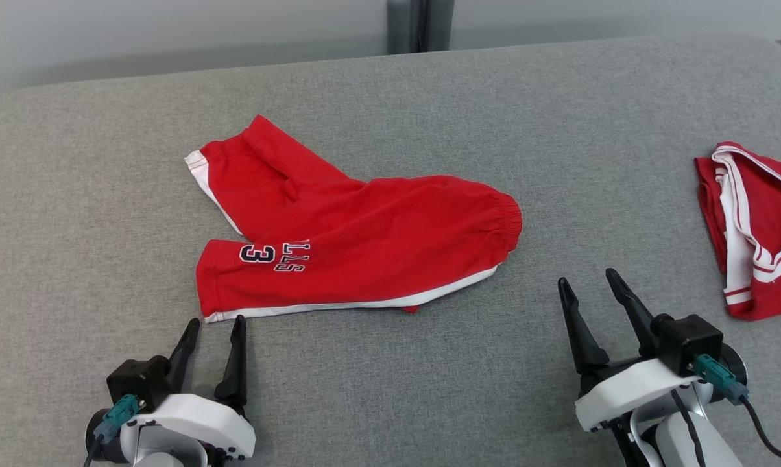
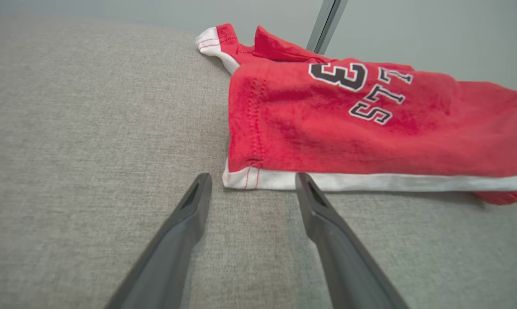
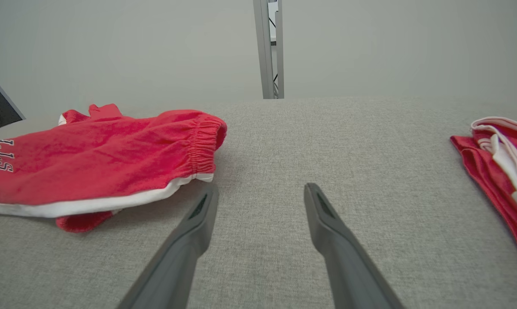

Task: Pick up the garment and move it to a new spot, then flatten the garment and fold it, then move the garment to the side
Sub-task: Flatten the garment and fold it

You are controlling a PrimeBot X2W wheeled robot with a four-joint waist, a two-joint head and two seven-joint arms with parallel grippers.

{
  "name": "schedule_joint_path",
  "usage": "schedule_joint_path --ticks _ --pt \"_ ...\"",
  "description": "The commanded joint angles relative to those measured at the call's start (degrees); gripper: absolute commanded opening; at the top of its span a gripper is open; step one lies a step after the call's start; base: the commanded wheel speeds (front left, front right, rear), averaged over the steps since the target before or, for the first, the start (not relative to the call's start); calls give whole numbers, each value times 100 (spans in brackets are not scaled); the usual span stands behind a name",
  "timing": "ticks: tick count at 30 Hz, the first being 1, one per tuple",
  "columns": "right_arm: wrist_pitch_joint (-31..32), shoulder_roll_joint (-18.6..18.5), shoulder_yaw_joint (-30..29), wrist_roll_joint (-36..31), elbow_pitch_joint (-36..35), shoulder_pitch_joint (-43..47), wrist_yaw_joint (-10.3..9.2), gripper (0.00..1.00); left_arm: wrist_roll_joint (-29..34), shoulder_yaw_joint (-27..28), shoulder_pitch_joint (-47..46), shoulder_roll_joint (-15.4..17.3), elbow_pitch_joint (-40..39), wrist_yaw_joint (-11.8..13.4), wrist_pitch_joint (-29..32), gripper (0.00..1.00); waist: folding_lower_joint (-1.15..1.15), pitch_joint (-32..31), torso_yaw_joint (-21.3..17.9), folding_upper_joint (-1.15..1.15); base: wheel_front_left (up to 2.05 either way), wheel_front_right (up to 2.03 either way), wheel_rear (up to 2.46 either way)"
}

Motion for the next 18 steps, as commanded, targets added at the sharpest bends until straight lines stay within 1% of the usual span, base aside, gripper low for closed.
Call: schedule_joint_path --ticks 1,10,11,12,13,14,18 --pt "-27 -34 -11 26 -9 -72 0 100 10 39 -128 23 -15 -29 -8 100 0 46 -40 0 0 0 0" --pt "-27 -34 -61 43 -29 -110 0 100 146 180 -217 24 -12 -68 -7 100 0 192 -128 0 0 0 0" --pt "-27 -34 -67 44 -31 -115 0 100 179 181 -230 22 -25 -74 -7 78 0 205 -132 0 0 0 0" --pt "-27 -34 -73 48 -30 -124 0 100 191 184 -243 21 -35 -74 -7 45 0 215 -136 0 0 0 0" --pt "-27 -34 -93 53 -21 -130 0 100 202 191 -249 23 -39 -80 -7 7 0 220 -137 0 0 0 0" --pt "-27 -34 -105 60 -17 -138 0 100 218 188 -252 23 -36 -84 -7 0 0 223 -136 0 0 0 0" --pt "-27 -34 -151 76 -18 -172 0 100 217 171 -231 23 -10 -108 -7 0 0 227 -115 0 0 0 0"
